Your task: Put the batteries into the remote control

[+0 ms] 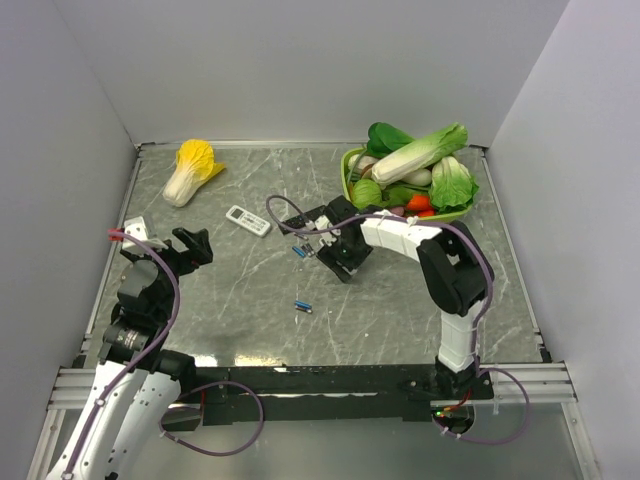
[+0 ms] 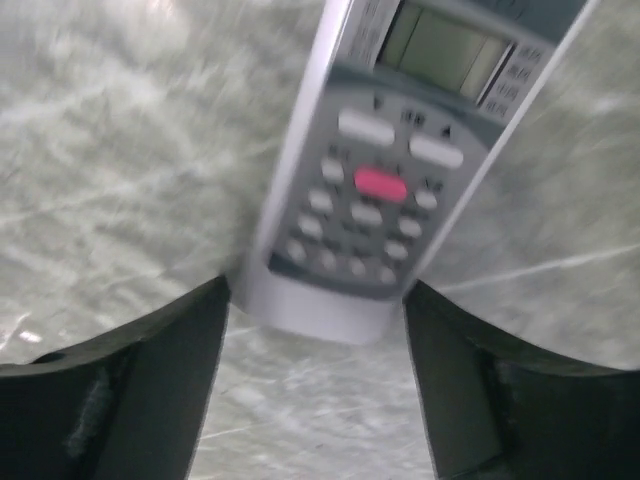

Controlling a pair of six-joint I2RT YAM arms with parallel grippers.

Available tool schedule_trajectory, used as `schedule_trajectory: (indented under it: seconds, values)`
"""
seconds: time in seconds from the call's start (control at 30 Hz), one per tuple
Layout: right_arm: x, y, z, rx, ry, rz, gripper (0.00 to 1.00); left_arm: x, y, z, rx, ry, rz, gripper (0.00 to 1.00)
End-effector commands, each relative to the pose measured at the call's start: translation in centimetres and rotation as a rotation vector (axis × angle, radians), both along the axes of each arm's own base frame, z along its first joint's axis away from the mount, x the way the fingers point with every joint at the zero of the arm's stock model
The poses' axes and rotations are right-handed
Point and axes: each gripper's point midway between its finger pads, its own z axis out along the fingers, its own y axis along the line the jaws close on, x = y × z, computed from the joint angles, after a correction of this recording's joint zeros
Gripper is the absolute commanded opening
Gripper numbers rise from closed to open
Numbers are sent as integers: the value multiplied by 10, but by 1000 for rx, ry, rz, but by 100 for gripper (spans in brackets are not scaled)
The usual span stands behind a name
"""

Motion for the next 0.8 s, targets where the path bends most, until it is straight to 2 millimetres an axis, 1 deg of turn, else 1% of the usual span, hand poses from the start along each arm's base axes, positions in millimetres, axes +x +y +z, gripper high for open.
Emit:
schedule_trajectory:
  seconds: [0.0,0.07,0.1,0.17,0.2,0.23,0.27,0.3,0.37,0.4,0.43,0.5,0.57,0.6,0.63,0.77]
  values:
    - [-32,-20,-6,-47,42,-48,70,0,-6,12,-11,-51,-28,97]
    - [-37,-23,-5,-32,35,-64,65,0,-6,12,-11,-51,-31,97]
    - [-39,-23,-4,-23,37,-81,58,0,-7,12,-14,-50,-32,97]
    - [-43,-24,-3,-10,34,-104,52,0,-8,12,-13,-50,-37,97]
    - [-43,-21,-2,8,31,-108,44,-1,-8,12,-15,-51,-40,97]
    - [-46,-22,-1,10,35,-113,41,-1,-9,12,-17,-50,-42,97]
    - [-48,-22,-1,14,43,-131,41,-1,-10,11,-17,-48,-47,97]
    - [-49,-21,0,24,49,-140,44,-1,-11,12,-19,-48,-50,97]
    - [-51,-13,7,70,57,-177,57,-2,-11,11,-20,-47,-53,97]
    - [-47,-8,11,94,43,-198,67,-2,-11,11,-20,-46,-51,97]
    - [-45,1,20,142,38,-208,72,-2,-11,11,-21,-44,-51,97]
    - [-38,15,31,215,23,-273,82,-2,-11,10,-22,-41,-51,97]
    - [-30,24,39,260,15,-336,85,-2,-11,11,-22,-43,-51,97]
    - [-26,27,38,265,14,-353,86,-2,-12,10,-21,-40,-54,97]
    - [-20,29,41,269,-7,-368,86,-2,-12,11,-23,-41,-54,97]
    - [-3,27,34,236,-44,-450,86,-2,-13,9,-20,-37,-56,97]
